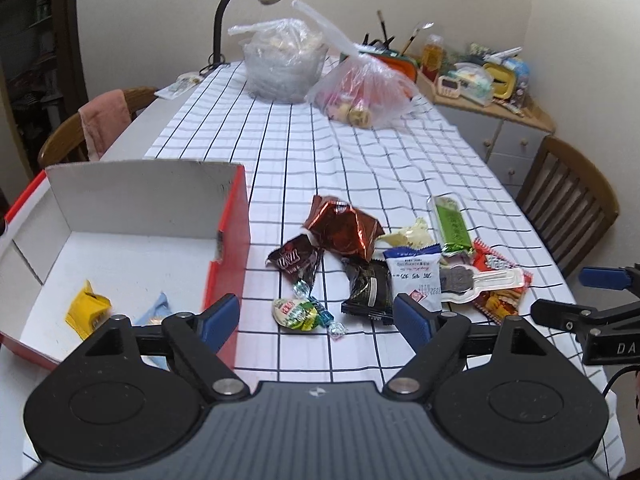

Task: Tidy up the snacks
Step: 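Move both tools back over the snack pile, then grasp the green candy with the left tool while the right tool grasps the red chip bag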

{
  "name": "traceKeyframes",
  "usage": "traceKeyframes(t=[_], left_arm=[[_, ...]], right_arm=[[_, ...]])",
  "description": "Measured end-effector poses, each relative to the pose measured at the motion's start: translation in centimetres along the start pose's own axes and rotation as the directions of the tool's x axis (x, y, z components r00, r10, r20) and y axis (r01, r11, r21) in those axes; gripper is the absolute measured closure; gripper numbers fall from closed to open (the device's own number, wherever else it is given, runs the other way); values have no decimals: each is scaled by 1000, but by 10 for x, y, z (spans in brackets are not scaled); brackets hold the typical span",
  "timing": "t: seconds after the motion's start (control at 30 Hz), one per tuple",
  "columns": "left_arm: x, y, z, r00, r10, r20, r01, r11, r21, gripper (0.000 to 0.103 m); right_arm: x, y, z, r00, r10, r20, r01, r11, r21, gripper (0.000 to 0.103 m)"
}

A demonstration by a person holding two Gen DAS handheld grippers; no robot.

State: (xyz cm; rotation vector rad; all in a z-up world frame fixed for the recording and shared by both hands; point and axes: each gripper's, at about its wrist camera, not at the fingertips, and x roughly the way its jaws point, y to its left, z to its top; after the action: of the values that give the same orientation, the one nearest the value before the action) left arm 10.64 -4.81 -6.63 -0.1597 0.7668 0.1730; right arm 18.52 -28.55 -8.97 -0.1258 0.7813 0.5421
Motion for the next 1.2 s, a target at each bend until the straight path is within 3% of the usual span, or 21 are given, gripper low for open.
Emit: traceKeyframes(t=[0.27,0.57,0.67,0.73,0.8,1.0,1.2], left_arm=[[31,-19,-2,996,75,-42,-77,995,-55,19],[60,-22,-5,982,164,-89,-174,978,-115,20],[69,-27,-6,964,248,-98,-258,959,-114,29],[77,-25,-7,953,273,-129,-291,946,-146,40],[85,-23,-8,943,296,-152,-321,929,-183,43],[101,-7,-3,945,268,-190,-317,895,-315,45],[114,0,-3,937,262,-229,-331,875,-354,49]], right_arm=[[38,-63,23,999,-24,-38,31,981,191,2],[62,-75,23,997,-13,-74,26,982,187,2],[66,-80,23,997,-5,-77,20,981,194,2],[67,-84,23,997,2,-80,14,981,194,3],[68,-87,21,996,7,-87,10,981,192,3],[74,-101,16,994,4,-107,18,980,200,3],[83,-106,16,993,6,-120,20,977,211,3]])
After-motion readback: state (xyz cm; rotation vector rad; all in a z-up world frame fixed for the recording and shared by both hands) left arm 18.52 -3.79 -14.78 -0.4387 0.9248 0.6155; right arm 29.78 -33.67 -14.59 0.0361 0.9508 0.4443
